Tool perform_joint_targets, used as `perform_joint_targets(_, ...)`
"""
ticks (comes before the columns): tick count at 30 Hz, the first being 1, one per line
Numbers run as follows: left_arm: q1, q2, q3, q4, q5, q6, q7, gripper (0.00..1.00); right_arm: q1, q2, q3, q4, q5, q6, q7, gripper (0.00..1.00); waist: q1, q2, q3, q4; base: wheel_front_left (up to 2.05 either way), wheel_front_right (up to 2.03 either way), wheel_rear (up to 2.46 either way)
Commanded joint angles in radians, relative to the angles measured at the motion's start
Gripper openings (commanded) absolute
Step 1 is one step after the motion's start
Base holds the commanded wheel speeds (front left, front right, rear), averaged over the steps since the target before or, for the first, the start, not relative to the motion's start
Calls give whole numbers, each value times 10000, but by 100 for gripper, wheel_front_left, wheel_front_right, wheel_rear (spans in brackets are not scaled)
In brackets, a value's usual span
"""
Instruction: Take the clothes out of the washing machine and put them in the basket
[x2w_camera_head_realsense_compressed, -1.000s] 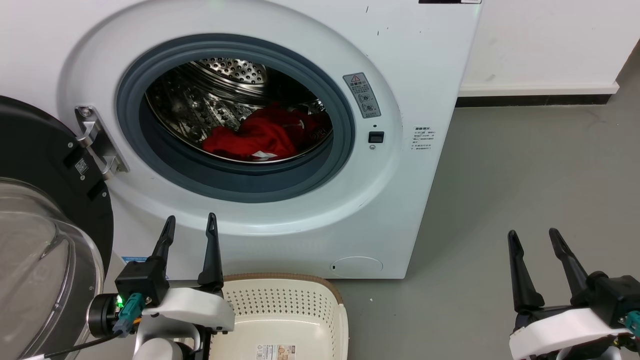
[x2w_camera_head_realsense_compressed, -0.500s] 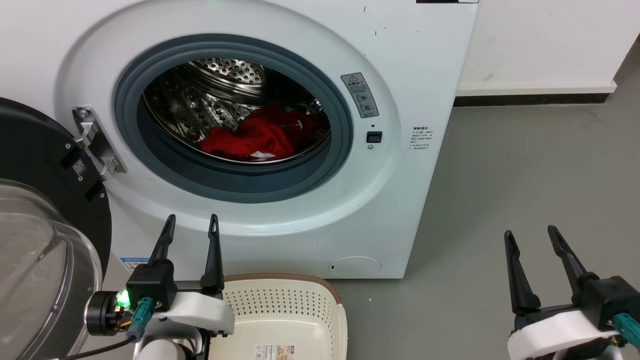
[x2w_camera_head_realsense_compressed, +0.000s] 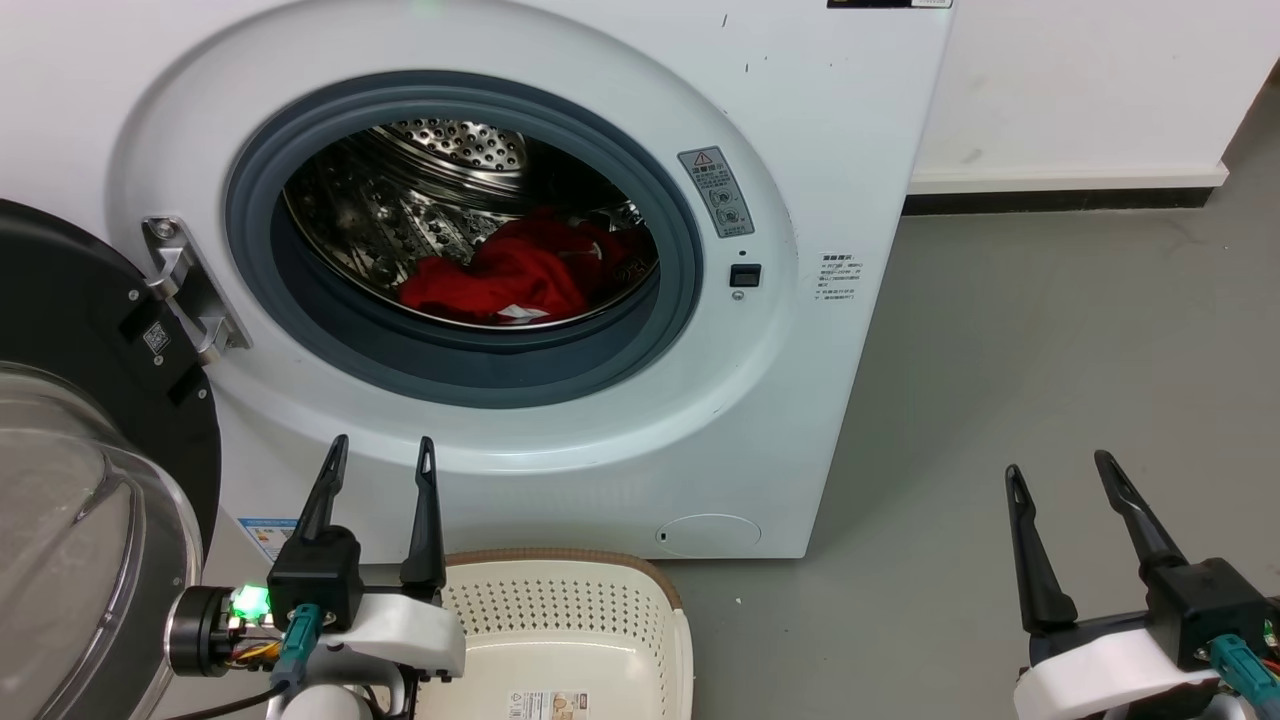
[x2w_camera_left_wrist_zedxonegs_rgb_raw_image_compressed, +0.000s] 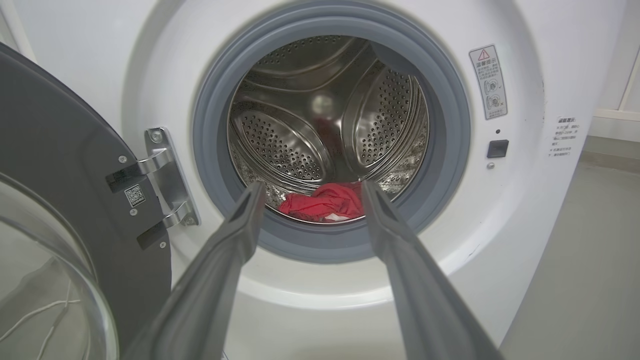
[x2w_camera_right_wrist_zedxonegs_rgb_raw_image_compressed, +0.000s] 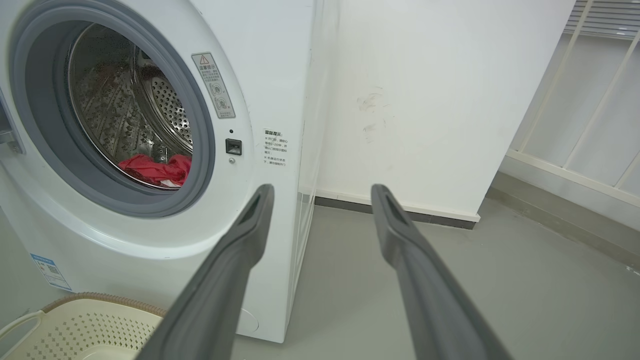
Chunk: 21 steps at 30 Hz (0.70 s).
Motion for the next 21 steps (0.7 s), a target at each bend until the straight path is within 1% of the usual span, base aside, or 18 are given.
perform_joint_targets(1, 69, -11, 47, 54, 28, -27, -65, 100, 49, -9, 4, -29, -63, -7, -22, 100, -1, 0, -1, 5, 0, 0, 0)
perform_joint_targets(21, 42, -45, 206, 380, 1, -119, -63, 100, -19, -9, 14, 101, 12, -7, 66, 100, -1, 0, -29, 14, 0, 0, 0)
